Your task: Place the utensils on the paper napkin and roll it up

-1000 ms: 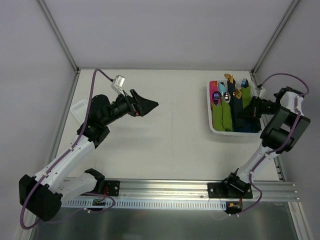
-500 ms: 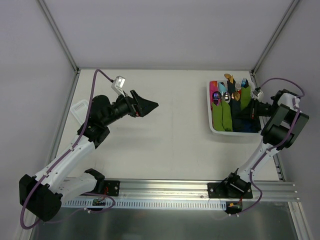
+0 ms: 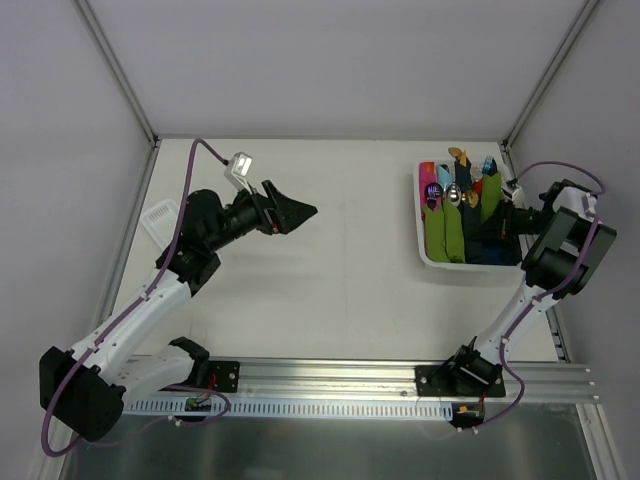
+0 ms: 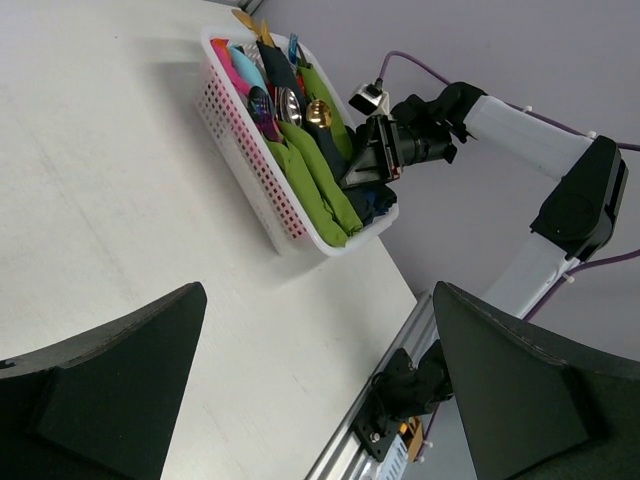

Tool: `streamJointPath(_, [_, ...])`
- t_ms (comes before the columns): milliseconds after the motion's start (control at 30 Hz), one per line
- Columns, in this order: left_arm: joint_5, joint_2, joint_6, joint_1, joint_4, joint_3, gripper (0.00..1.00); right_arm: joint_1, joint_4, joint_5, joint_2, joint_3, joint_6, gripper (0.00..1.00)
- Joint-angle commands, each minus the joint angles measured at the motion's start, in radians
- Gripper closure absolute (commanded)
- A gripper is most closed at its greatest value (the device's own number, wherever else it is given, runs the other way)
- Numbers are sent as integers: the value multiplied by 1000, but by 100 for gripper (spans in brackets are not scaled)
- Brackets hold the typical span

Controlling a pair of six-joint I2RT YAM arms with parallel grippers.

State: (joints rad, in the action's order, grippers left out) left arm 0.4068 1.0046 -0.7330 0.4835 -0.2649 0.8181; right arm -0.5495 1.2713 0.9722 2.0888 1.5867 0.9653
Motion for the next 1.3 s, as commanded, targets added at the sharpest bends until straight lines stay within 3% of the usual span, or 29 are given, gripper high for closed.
streamJointPath(0, [-16,-1,29,-2,-14,9,1,8,16,-159,-18,-16,-23,78])
streamJointPath(133, [-20,-12,30,-2,-5,15,1,10,3,-211,-36,4,-34,71])
streamJointPath(200, [-26,-23,30,-2,3,13,1,10,5,-228,-58,16,-36,63])
streamJointPath(533, [-60,-77,35,-2,61,12,1,16,5,-294,-142,74,-50,50])
streamJointPath(600, [-69,-80,47,0,82,16,1,17,5,-312,-165,85,-54,36])
streamJointPath(833, [-131,-90,93,-6,216,52,1,20,3,-380,-243,144,-60,31])
streamJointPath(933, [-181,-81,122,-19,349,99,1,22,5,-356,-309,171,-65,30])
streamJointPath(967, [-187,-64,154,-22,421,116,1,23,5,-342,-331,174,-72,27])
streamJointPath(1000, [-187,-57,167,-28,453,127,1,25,5,-328,-351,177,-77,17])
streamJointPath(1100, [-227,-38,202,-34,554,158,1,43,-1,-248,-441,180,-129,1])
streamJointPath(1267, [-307,0,270,-52,697,208,1,225,-125,-214,-657,54,-290,1])
